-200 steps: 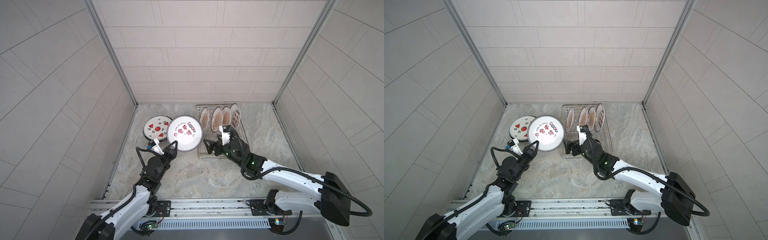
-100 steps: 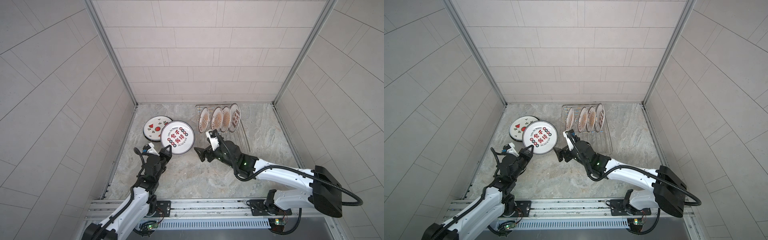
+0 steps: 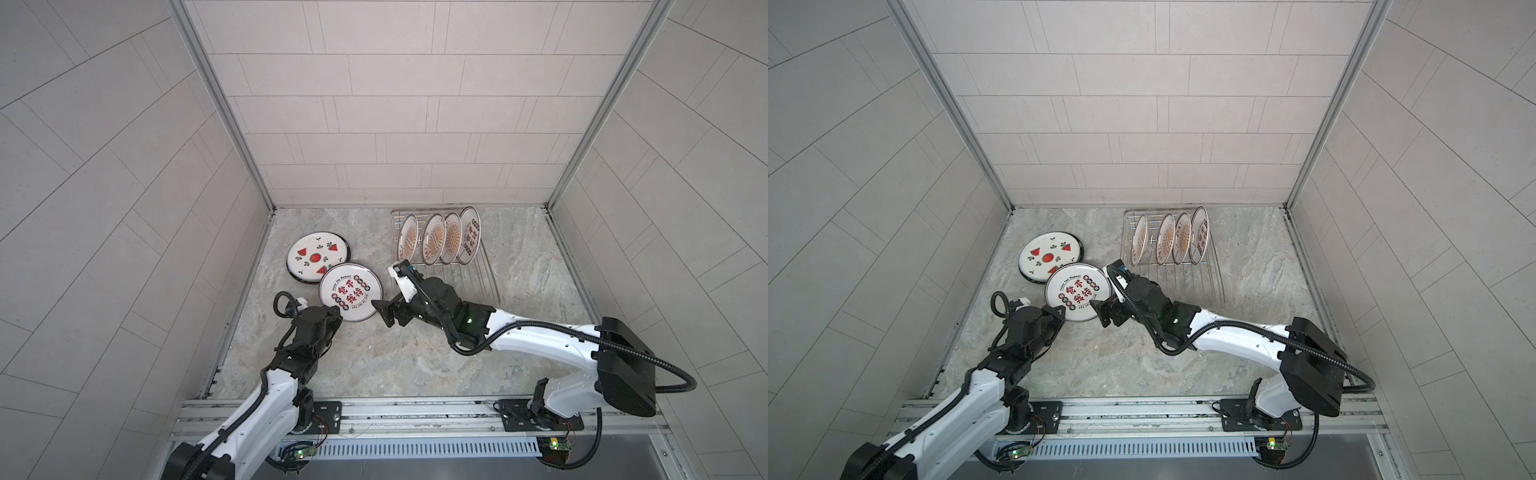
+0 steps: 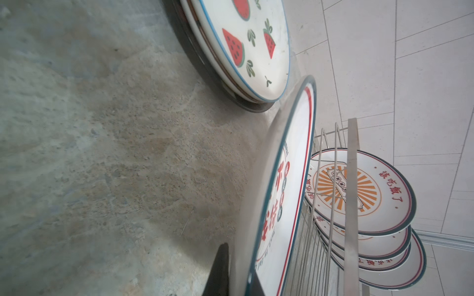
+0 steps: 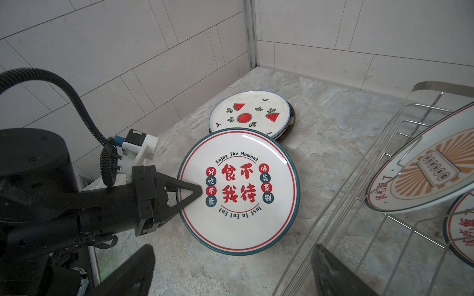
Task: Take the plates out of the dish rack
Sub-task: 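Carry the plate down beside the watermelon stack with the left gripper while the right releases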
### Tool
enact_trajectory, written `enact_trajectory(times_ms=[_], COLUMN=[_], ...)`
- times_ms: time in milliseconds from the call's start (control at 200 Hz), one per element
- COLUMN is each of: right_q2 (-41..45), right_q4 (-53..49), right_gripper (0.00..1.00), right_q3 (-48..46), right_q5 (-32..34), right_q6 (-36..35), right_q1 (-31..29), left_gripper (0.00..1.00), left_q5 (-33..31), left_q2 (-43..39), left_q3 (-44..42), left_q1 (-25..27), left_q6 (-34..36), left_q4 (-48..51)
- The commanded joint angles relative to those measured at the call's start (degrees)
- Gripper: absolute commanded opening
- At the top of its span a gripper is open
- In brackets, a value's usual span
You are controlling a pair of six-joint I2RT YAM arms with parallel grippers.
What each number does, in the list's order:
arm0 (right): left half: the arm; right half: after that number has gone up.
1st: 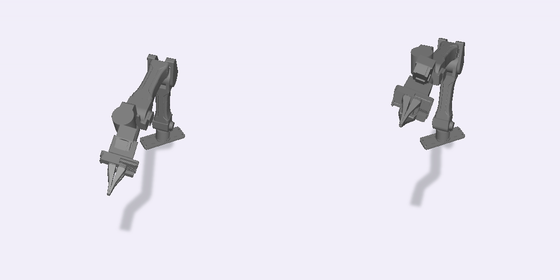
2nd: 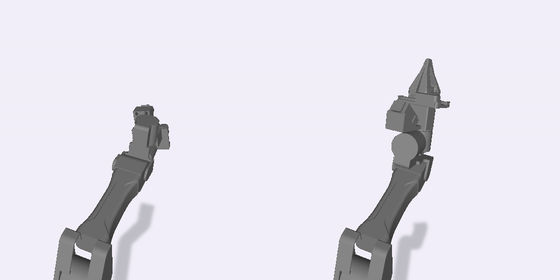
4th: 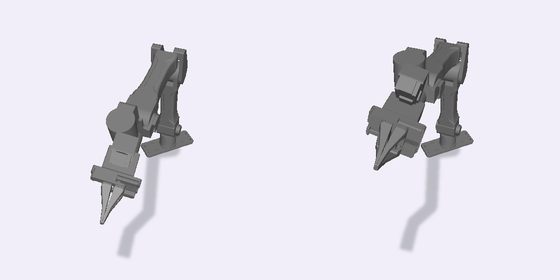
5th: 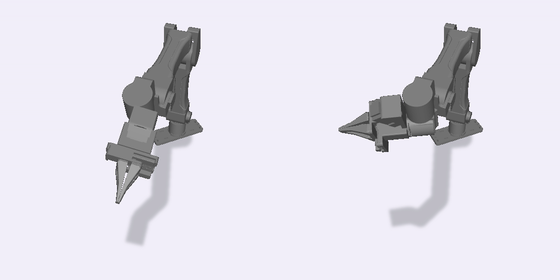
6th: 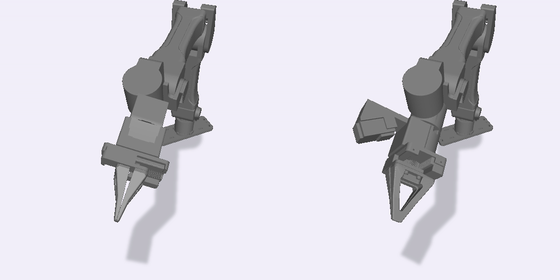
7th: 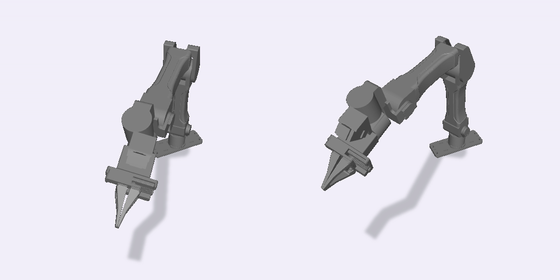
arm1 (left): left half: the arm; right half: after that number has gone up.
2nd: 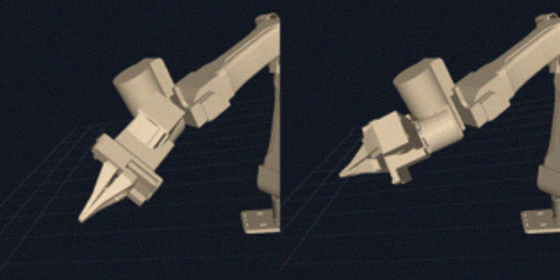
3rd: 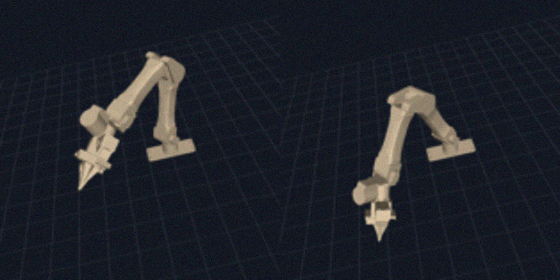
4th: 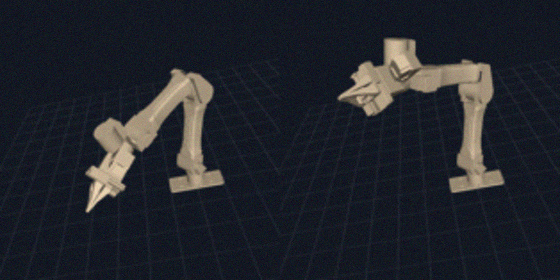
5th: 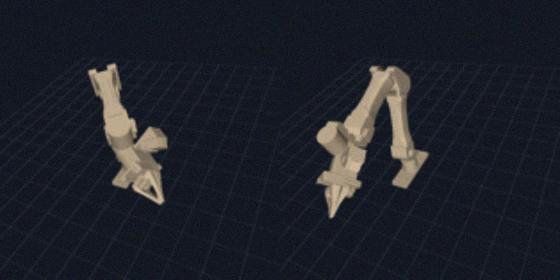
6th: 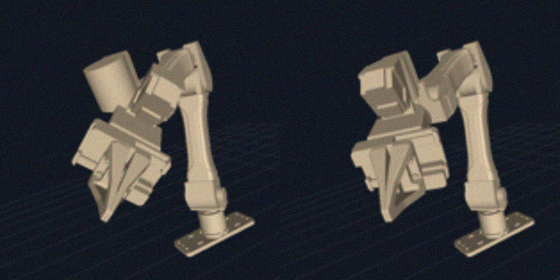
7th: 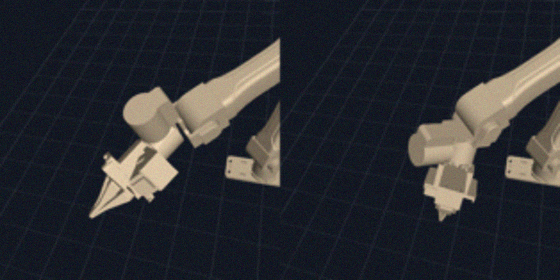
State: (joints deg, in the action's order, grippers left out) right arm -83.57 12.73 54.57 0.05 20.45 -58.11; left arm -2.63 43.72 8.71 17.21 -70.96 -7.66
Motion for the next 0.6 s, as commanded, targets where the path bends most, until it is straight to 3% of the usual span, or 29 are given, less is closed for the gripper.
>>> enact_trajectory(times_ms=[0,595], right_q2=[-0.57,-3.22], right_q4=[-2.45,-6.45], right_gripper=[0.97,0.97], right_q3=[1.76,4.61], right_q5=[-0.21,3.15], right_q6=[-1.51,-1.20], right_q1=[-1.25,-1.40], left_gripper=[0.00,0.02], left_q5=[0.48,4.72], left_q2=[2.72,15.21], left_q3=[1.84,2.12], left_q1=[-0.35,-0.30], left_q6=[-3.22,-7.80], left_q4=[-2.16,-6.49])
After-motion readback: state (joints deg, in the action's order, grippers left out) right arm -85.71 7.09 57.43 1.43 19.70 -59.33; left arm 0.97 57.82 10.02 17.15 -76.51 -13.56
